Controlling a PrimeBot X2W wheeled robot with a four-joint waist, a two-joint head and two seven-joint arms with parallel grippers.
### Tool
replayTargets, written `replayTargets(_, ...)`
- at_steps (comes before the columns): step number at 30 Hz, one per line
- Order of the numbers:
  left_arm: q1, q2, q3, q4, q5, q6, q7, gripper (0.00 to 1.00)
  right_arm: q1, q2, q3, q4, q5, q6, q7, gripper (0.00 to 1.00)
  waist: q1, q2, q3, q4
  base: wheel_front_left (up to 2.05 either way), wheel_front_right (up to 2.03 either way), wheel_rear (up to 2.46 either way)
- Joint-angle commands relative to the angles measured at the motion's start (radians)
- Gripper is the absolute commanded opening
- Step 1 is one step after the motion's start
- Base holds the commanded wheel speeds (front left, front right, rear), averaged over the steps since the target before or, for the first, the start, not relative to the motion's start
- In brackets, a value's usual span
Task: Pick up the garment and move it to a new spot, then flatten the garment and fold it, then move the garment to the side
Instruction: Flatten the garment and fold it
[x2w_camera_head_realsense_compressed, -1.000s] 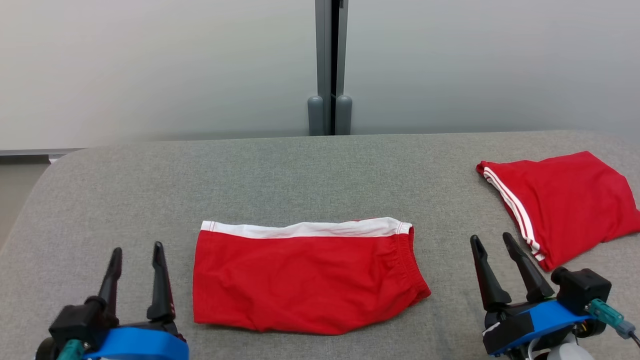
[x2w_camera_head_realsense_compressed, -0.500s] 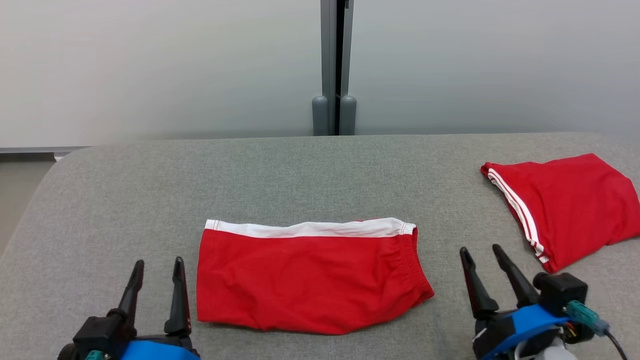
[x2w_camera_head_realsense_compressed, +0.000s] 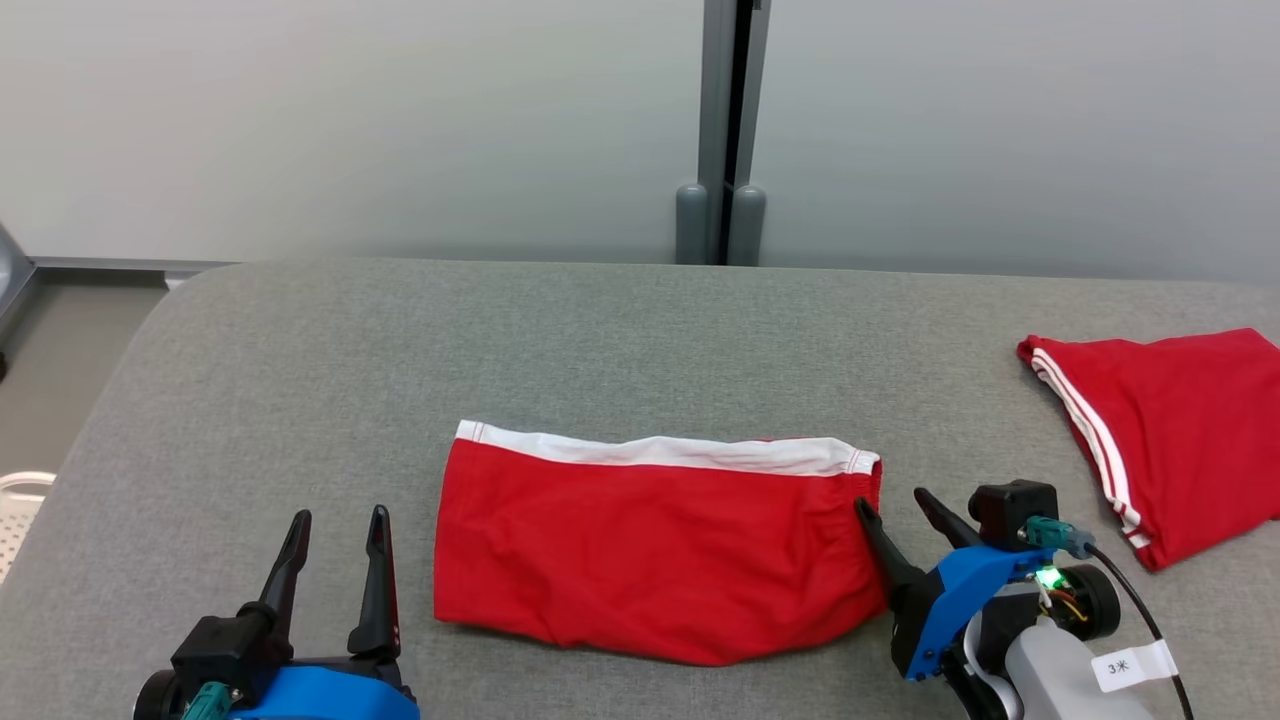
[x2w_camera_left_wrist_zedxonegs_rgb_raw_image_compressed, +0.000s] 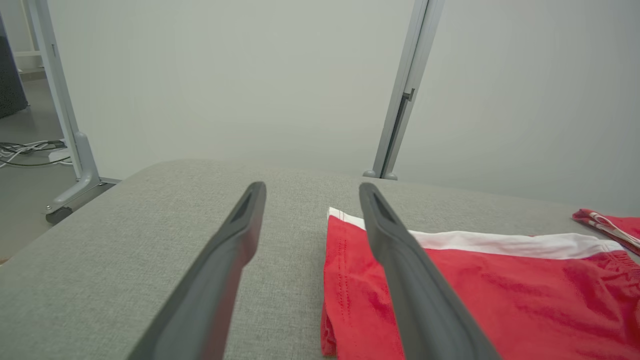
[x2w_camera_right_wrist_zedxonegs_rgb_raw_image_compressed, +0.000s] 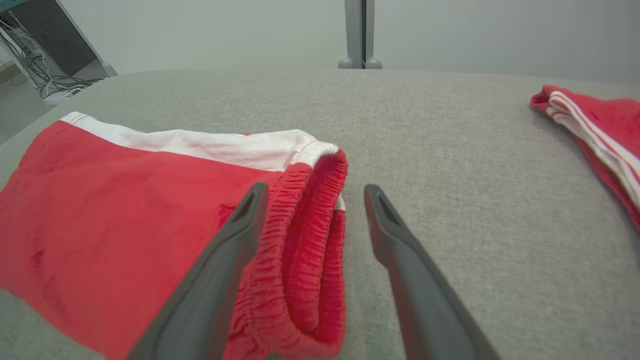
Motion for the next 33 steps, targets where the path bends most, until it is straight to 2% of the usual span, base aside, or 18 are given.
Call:
replayTargets(1,-0.016,-0.005,0.006,0.003,0.007,-0.006,-0.004,1.0,-0.027,0.008,-0.014,0.055,-0.006,0.0,0.014,1.0,0.0,-0.0001,0.007,0.015,0.0,0.0,0.0)
replayTargets(11,-0.027,-0.014,0.018,0.01,0.021,-0.013,-0.004,1.0,-0.091,0.024,-0.068,0.238,0.007,0.0,0.043,1.0,0.0,-0.0001,0.033,0.041,0.0,0.0,0.0)
replayTargets(15,-0.038,-0.008,0.014,0.015,0.024,-0.011,-0.004,1.0,-0.112,0.034,-0.054,0.287,0.067,0.0,0.076,1.0,0.0,-0.0001,0.052,0.047,0.0,0.0,0.0)
replayTargets(19,-0.052,0.004,0.0,0.019,0.014,-0.011,-0.004,1.0,-0.125,0.04,-0.033,0.334,0.139,0.0,0.157,1.0,0.0,-0.0001,0.061,0.056,0.0,0.0,0.0)
replayTargets(20,-0.054,0.006,-0.003,0.021,0.011,-0.011,-0.004,1.0,-0.127,0.041,-0.028,0.34,0.154,0.0,0.171,0.78,0.0,-0.0001,0.061,0.058,0.0,0.0,0.0)
replayTargets(21,-0.055,0.009,-0.005,0.022,0.008,-0.011,-0.004,1.0,-0.13,0.041,-0.024,0.343,0.167,0.0,0.179,0.5,0.0,-0.0001,0.061,0.059,0.0,0.0,0.0)
replayTargets(22,-0.057,0.011,-0.006,0.024,0.006,-0.011,-0.004,1.0,-0.133,0.041,-0.018,0.345,0.179,0.0,0.18,0.36,0.0,-0.0001,0.062,0.061,0.0,0.0,0.0)
replayTargets(23,-0.057,0.012,-0.007,0.024,0.005,-0.011,-0.004,1.0,-0.138,0.041,-0.015,0.341,0.197,0.0,0.18,0.13,0.0,-0.0001,0.061,0.063,0.0,0.0,0.0)
replayTargets(24,-0.057,0.014,-0.008,0.026,0.003,-0.011,-0.004,1.0,-0.141,0.04,-0.013,0.336,0.213,0.0,0.176,0.0,0.0,-0.0001,0.06,0.065,0.0,0.0,0.0)
replayTargets(29,-0.046,0.017,-0.01,0.032,-0.003,-0.011,-0.004,1.0,-0.146,0.024,0.012,0.284,0.296,0.0,0.165,0.0,0.0,-0.0001,0.047,0.066,0.0,0.0,0.0)
replayTargets(33,-0.034,0.018,-0.01,0.037,-0.004,-0.011,-0.004,1.0,-0.127,-0.032,0.039,0.223,0.355,0.0,0.155,0.0,0.0,-0.0001,0.031,0.057,0.0,0.0,0.0)
